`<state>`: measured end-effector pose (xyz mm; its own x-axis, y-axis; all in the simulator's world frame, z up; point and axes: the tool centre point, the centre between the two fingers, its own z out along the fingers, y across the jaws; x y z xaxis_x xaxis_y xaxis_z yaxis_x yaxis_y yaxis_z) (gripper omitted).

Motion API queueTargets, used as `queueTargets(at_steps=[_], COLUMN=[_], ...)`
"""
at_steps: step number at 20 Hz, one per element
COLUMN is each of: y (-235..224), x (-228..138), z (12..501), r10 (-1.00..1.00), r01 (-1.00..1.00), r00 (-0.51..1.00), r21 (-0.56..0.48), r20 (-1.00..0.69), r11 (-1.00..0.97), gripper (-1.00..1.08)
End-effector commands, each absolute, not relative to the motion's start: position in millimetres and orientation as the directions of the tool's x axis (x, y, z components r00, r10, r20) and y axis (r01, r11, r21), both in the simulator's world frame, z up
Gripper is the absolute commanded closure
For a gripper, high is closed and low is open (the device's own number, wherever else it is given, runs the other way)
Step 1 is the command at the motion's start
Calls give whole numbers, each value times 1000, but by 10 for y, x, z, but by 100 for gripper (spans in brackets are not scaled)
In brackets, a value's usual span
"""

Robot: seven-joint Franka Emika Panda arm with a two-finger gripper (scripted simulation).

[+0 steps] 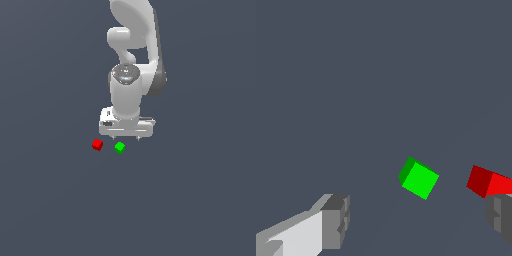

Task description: Stack the red cube on top of the green cube.

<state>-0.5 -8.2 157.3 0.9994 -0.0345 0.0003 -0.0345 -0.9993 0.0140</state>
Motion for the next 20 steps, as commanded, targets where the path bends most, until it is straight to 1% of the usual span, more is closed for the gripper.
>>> queueTargets(at_steps=[1, 4, 8, 16, 20], y=[-82, -131, -348, -1180, -1467], x=[-5, -13, -54, -310, -438], z=[1573, 1547, 1432, 968, 794], r10=[-35, -45, -90, -266, -328], r01=[-35, -45, -90, -266, -328], r00=[999, 999, 996, 964, 945], r21=[14, 14, 13, 7, 5], r20=[0, 0, 1, 2, 1], r11=[-999, -999, -996, -964, -945], gripper=[-92, -92, -92, -92, -92])
